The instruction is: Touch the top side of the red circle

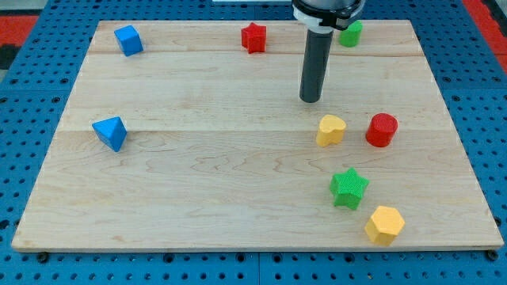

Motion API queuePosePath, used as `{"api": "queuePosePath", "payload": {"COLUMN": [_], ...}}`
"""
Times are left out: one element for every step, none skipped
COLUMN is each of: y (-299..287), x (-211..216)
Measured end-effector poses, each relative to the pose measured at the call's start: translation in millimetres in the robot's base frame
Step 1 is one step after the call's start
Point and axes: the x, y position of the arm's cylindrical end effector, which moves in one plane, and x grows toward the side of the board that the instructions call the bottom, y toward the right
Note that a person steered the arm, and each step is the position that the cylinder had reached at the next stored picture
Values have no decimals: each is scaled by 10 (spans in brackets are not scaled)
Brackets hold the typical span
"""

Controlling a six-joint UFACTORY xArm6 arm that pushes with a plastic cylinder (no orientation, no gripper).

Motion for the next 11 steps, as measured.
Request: {"api": "queuePosePath", "payload": {"y": [0, -1, 126, 168, 251, 388, 703, 1038, 1048, 1386, 1456], "x": [0, 0, 0, -1, -8, 20, 24, 158, 467, 567, 836]}}
